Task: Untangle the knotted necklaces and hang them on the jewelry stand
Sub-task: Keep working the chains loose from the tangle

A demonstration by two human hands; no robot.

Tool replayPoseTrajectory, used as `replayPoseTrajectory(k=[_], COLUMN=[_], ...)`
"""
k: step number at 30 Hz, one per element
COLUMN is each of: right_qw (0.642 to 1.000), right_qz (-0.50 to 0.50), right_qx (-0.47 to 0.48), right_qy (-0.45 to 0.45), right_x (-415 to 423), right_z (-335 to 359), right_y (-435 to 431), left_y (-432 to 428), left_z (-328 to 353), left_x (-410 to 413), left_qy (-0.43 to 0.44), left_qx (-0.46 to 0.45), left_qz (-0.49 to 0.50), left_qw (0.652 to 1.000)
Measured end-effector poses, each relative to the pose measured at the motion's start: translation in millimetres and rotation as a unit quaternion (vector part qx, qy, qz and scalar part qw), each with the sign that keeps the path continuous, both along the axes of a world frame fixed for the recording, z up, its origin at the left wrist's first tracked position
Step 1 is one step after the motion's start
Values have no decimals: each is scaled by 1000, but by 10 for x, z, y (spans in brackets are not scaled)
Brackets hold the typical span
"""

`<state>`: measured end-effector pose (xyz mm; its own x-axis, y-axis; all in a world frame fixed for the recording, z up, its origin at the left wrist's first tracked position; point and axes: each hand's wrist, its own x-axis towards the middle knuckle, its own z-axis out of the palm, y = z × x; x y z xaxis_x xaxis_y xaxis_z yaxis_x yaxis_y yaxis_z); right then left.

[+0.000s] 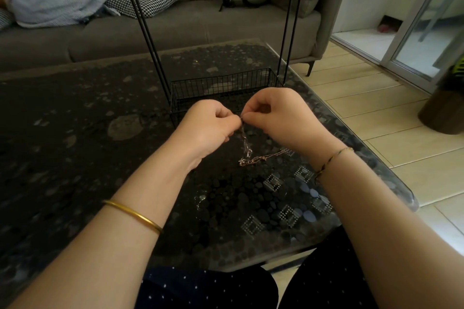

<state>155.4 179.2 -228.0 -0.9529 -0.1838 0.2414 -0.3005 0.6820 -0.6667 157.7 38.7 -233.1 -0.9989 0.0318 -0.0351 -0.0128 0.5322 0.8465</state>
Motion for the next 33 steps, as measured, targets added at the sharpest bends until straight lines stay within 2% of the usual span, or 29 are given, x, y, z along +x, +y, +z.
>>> replayPoseTrajectory(k=[4, 9, 12, 14, 16, 17, 19, 21, 22, 23, 24, 26, 28, 30, 33], right_qw=[999, 997, 992, 992, 993, 992, 991, 991, 992, 992, 992, 991, 990, 988, 978], right_qz=[3, -19, -24, -23, -9, 1, 19, 23, 19, 12, 4, -3, -2, -1, 5], right_qx=[-31, -65, -96, -84, -57, -46, -36, -36, -41, -51, -62, -76, -79, -84, -136], right_qy=[-35, -46, -76, -91, -106, -116, -130, -125, -121, -117, -114, -113, -121, -131, -157], right_x=[0, 2, 13, 18, 25, 32, 49, 59, 61, 56, 51, 41, 39, 35, 25], right_z=[-2, -4, -6, -8, 3, 11, 29, 45, 53, 57, 62, 61, 44, 25, 21], right_y=[-1, -9, -27, -40, -35, -28, -12, -9, -12, -15, -14, -8, 2, 5, 10], left_y=[8, -23, 7, 34, 49, 56, 66, 54, 39, 22, 6, -5, 18, 41, 50], left_z=[9, -10, 2, 15, 13, 7, 15, 58, 77, 77, 67, 34, 26, 40, 60], left_x=[-5, -38, -26, -8, -6, -10, -13, 2, 14, 16, 6, -17, -28, -20, -11], left_qy=[70, 48, 68, 103, 134, 131, 57, -62, -104, -123, -119, -67, -18, 20, 90], left_qx=[-31, -14, -67, -117, -116, -83, 46, 199, 244, 248, 213, 86, -16, -79, -120], left_qz=[9, -34, -62, -64, -46, -29, 11, 37, 33, 17, -4, -45, -76, -96, -80], left_qw=[997, 998, 994, 986, 983, 988, 997, 977, 964, 961, 970, 993, 997, 992, 985])
